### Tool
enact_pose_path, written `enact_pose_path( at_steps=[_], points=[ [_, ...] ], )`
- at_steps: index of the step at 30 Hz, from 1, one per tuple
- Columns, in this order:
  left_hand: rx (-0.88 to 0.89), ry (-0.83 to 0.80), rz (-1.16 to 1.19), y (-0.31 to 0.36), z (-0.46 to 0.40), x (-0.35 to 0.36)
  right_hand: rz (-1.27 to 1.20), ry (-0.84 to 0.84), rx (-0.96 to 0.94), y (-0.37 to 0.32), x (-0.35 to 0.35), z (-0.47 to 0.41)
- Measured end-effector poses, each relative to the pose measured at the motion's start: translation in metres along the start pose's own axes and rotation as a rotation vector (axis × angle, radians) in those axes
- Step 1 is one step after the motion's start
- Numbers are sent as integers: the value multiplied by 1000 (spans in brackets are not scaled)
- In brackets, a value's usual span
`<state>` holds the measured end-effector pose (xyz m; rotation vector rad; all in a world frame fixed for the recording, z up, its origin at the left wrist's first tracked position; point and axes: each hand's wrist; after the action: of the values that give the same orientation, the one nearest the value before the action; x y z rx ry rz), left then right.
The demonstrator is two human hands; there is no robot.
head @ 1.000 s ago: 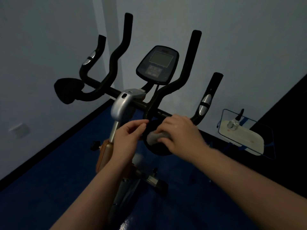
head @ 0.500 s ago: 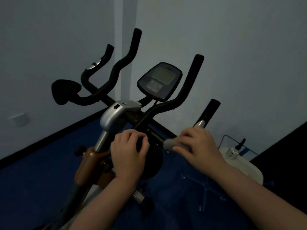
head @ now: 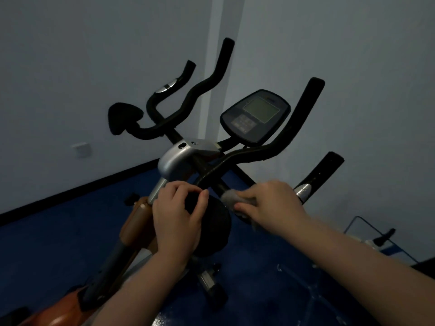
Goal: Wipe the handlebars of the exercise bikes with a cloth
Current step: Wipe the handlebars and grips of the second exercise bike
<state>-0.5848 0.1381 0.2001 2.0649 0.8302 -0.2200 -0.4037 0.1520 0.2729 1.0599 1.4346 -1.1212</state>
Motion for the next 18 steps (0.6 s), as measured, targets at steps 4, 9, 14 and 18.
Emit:
enact_pose_path(
  at_steps=[4,9,14,18],
  points=[
    [-2,26,-17,-1,-5,1,58,42,89,-15,14,-24],
    [-23,1,-23,0,-2,1,-63,27,90,-27,22,-28],
    [104,-76,-82,-1,0,-4,2,-39,-69,5,10,13],
    [219,-172,-101,24,-17,1,-71,123,89,-8,30,-5]
  ],
)
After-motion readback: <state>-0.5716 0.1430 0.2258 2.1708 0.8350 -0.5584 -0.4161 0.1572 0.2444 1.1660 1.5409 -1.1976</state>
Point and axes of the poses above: each hand's wrist, its own z-axis away from the middle knuckle, its own x-axis out of the palm, y = z × x, and after that the axes turned 9 degrees about x, right-handed
